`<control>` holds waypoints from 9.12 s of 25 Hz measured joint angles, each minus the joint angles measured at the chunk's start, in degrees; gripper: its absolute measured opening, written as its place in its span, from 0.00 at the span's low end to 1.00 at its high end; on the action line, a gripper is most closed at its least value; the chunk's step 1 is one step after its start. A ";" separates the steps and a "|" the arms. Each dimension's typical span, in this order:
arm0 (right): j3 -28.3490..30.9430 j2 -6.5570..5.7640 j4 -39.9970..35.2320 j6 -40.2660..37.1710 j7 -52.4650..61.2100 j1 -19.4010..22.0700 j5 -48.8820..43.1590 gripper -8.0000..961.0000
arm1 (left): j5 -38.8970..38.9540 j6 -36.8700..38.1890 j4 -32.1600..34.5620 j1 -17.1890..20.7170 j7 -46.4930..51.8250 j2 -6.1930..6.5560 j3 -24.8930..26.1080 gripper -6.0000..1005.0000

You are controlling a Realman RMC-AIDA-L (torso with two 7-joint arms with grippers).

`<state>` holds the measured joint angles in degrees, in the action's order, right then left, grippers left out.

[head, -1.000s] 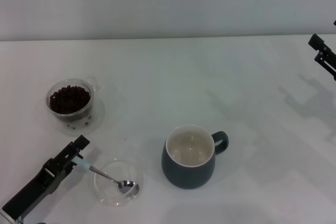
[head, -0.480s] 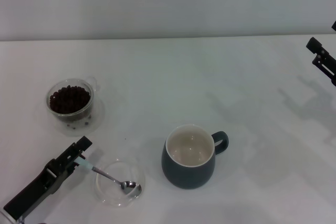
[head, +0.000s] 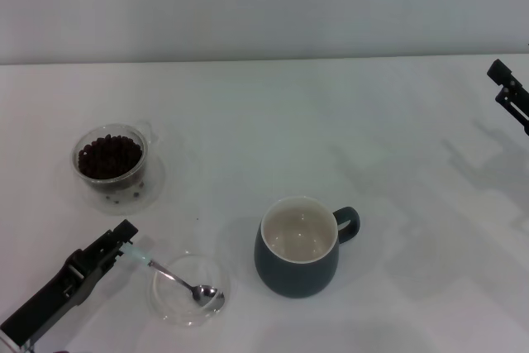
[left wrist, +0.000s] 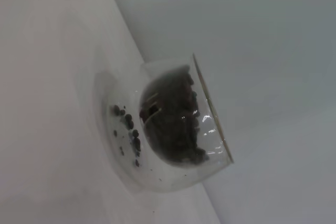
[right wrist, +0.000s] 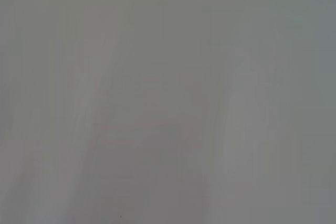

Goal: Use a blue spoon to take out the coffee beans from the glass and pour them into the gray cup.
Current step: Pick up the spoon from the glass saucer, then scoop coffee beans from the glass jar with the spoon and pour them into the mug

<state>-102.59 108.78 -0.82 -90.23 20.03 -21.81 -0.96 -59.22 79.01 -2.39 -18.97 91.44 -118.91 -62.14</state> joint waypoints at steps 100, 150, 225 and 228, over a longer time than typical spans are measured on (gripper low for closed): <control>-5.69 6.62 -8.83 2.71 -7.90 0.42 -0.40 0.72 | -15.58 -17.69 26.76 -6.48 7.64 10.97 6.95 0.14; -6.53 6.62 -8.81 3.51 -7.20 0.89 -0.28 0.71 | -16.29 -19.17 26.55 -5.50 12.02 9.43 9.74 0.14; -4.97 6.44 -11.37 11.84 -9.13 -1.91 -0.12 0.71 | -12.42 -10.62 19.79 -7.26 24.24 8.36 11.63 0.14; -4.03 6.44 -11.80 12.08 -9.14 -2.07 -0.10 0.71 | -12.69 -10.30 19.53 -8.48 24.34 8.30 10.69 0.14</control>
<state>-106.62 115.23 -12.62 -78.14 10.90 -23.89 -1.06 -71.91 68.71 17.14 -27.45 115.78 -110.61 -51.45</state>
